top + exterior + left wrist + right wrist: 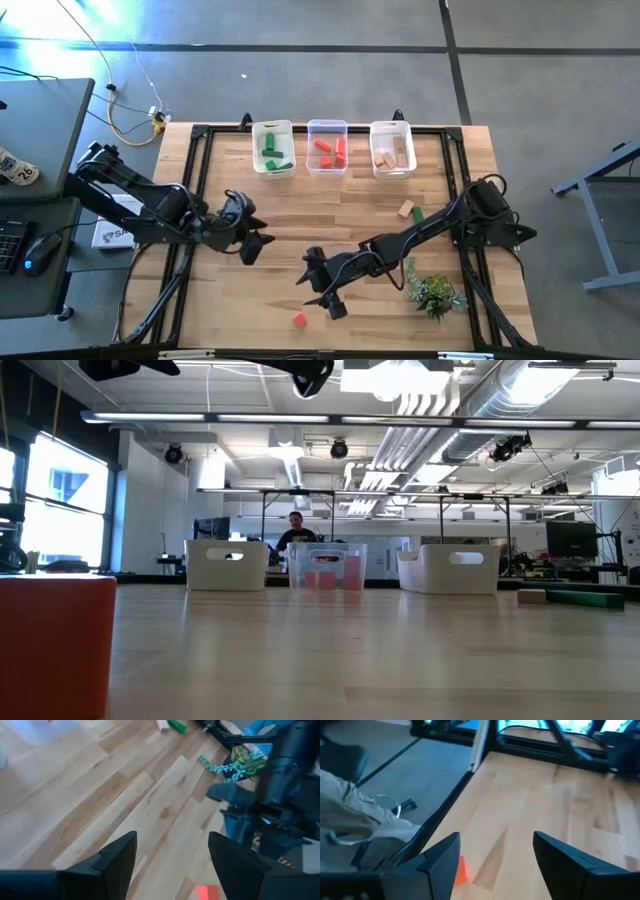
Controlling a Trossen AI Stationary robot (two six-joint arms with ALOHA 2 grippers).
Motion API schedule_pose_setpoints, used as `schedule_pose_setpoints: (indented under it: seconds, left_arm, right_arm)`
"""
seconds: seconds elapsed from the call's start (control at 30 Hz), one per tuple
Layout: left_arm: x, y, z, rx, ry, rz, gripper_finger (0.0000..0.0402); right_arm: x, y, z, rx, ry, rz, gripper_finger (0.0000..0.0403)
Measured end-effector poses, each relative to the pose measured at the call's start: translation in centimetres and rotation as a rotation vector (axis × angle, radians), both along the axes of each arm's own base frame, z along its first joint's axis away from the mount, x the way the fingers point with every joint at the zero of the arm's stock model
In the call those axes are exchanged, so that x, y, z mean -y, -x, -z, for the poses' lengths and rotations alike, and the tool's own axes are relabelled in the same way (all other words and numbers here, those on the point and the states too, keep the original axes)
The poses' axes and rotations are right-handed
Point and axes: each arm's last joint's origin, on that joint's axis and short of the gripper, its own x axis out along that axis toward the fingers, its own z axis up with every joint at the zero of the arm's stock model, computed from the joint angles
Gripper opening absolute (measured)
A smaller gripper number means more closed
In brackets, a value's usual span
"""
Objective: Sort & place blocks by color
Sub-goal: Put the orange block into the transparent bin
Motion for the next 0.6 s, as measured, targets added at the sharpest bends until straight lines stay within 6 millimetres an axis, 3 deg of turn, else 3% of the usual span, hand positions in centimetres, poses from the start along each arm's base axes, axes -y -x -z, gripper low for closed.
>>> schedule_pose_setpoints:
  seconds: [0.6]
  left_arm:
    - [-1.2,-0.6,0.6,-0.040,-0.007,-0.064,0.0235]
  right_arm:
    - [-2.5,-1.6,7.1,-0.045,-0.023,-0.147,0.0239]
